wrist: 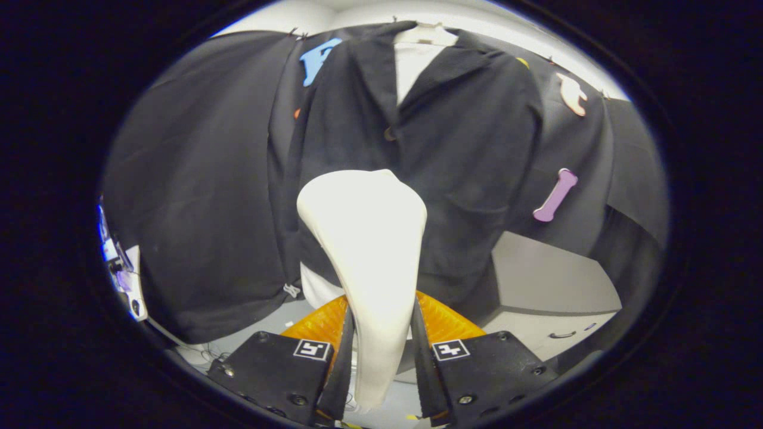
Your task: Iron the clothes twice with a garment steamer, once on the left side and once on the right side.
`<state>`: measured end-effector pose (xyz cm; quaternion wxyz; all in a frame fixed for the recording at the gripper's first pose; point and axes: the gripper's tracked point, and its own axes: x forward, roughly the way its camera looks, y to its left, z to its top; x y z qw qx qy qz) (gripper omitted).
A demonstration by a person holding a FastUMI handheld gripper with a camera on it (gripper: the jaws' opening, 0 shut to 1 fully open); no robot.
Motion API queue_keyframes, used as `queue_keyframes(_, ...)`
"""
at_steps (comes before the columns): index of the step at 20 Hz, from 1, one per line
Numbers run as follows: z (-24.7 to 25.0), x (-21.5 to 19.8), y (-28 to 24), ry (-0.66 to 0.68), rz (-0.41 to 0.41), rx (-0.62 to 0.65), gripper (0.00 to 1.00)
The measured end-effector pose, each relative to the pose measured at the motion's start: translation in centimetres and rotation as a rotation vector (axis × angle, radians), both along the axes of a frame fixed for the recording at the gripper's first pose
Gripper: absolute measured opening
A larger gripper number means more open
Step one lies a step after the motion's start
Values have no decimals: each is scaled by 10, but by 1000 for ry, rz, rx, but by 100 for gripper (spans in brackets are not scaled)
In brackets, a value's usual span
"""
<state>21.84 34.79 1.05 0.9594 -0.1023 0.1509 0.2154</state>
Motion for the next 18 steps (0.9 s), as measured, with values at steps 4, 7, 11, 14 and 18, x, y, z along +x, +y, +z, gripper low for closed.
queue_keyframes(4, 33, -38, -112, -52, -72, 89, 49)
queue_keyframes(7, 36, -74, -197, -61, -147, 141, 49)
queue_keyframes(11, -2, -126, -308, -30, -243, 203, 49)
queue_keyframes(14, -39, -174, -366, 0, -279, 240, 49)
queue_keyframes(18, -98, -218, -416, 64, -333, 278, 49)
